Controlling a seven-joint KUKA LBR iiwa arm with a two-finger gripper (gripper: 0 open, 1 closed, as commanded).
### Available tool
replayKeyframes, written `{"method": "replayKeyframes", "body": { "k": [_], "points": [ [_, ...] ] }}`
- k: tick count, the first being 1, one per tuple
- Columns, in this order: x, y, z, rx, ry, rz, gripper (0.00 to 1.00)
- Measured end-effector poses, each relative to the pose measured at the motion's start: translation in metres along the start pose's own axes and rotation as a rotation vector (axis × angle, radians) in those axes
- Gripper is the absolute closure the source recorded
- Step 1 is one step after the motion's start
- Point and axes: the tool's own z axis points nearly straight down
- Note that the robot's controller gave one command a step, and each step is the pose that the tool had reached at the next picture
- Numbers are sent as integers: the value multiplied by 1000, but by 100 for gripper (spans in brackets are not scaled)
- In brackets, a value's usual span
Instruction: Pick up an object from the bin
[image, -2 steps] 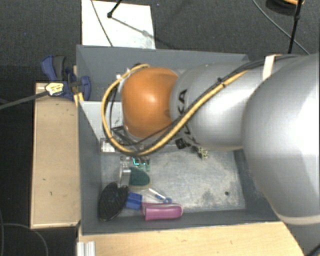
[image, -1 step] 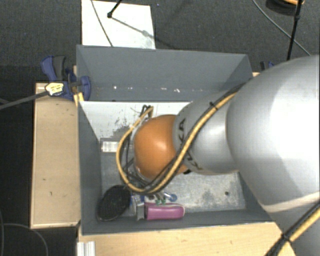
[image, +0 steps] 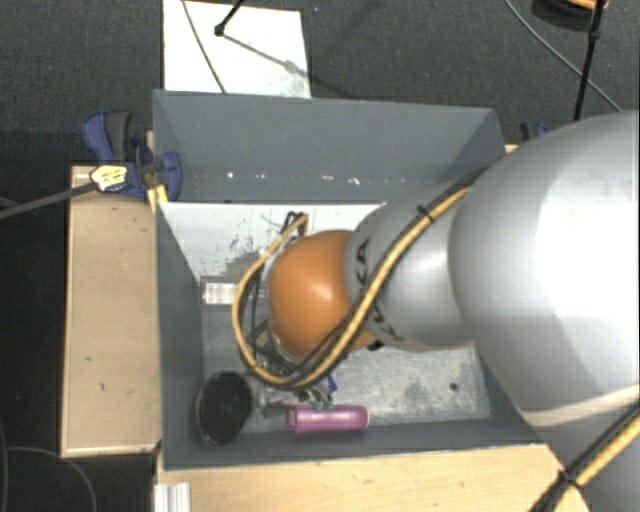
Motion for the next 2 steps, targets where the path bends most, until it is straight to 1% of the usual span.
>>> {"method": "replayKeyframes", "body": {
  "k": [1,2],
  "points": [
    [0,-1,1,1,0,5,0],
    [17,-47,-3,2,-7,-33,0]
  ]
}}
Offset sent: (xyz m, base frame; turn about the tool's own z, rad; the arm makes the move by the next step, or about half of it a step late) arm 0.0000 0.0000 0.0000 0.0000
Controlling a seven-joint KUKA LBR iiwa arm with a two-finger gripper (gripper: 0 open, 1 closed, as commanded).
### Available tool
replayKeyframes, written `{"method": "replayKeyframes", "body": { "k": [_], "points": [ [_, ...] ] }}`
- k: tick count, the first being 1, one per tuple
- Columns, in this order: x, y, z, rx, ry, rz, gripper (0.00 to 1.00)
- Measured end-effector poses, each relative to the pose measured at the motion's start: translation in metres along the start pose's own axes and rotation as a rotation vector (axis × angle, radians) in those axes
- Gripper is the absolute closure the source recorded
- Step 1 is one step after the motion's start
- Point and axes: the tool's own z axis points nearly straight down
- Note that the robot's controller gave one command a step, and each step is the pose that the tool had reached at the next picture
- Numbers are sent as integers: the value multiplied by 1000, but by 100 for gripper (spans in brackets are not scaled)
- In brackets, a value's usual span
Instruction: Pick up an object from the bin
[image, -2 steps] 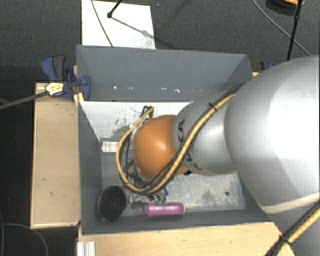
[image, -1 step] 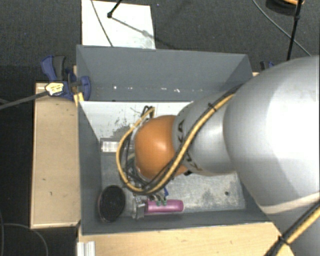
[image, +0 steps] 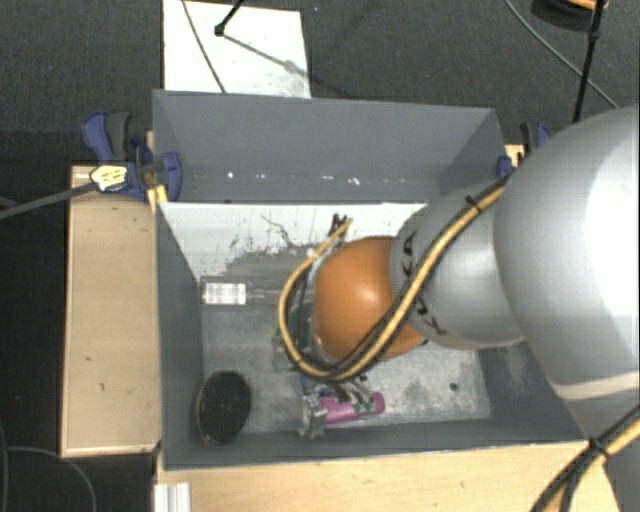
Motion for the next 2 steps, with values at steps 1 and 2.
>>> {"method": "replayKeyframes", "body": {
  "k": [1,2],
  "points": [
    [10,-42,3,-3,6,-27,0],
    [10,-41,3,-2,7,-23,100]
  ]
}}
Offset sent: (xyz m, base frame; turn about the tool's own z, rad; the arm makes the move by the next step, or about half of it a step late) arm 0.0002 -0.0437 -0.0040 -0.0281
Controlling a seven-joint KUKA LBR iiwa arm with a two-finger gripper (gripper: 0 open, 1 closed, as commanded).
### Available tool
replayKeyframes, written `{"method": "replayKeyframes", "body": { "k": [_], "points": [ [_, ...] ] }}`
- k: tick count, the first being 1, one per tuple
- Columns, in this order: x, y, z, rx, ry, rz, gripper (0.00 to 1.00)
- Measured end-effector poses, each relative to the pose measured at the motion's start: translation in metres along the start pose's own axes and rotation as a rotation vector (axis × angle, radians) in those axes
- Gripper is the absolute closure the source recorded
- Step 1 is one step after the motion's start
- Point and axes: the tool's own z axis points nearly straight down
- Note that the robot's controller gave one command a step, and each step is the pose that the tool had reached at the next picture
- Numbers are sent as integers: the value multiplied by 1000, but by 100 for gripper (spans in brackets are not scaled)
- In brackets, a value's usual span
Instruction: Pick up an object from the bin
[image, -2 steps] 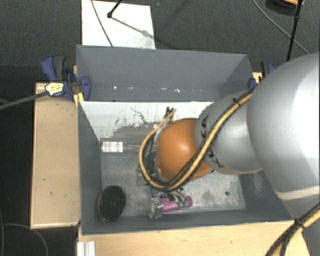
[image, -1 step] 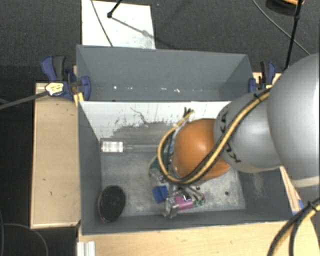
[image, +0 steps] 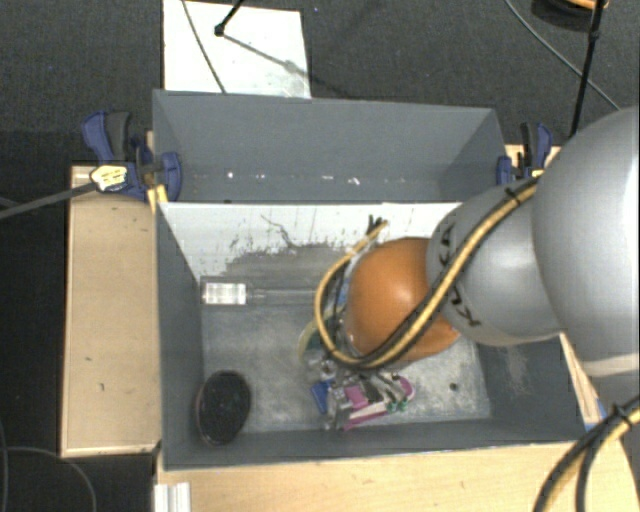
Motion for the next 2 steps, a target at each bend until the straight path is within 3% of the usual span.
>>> {"method": "replayKeyframes", "body": {
  "k": [1,2],
  "points": [
    [-32,-19,-107,3,-10,-4,100],
    [-48,-20,-200,3,-10,0,100]
  ]
}}
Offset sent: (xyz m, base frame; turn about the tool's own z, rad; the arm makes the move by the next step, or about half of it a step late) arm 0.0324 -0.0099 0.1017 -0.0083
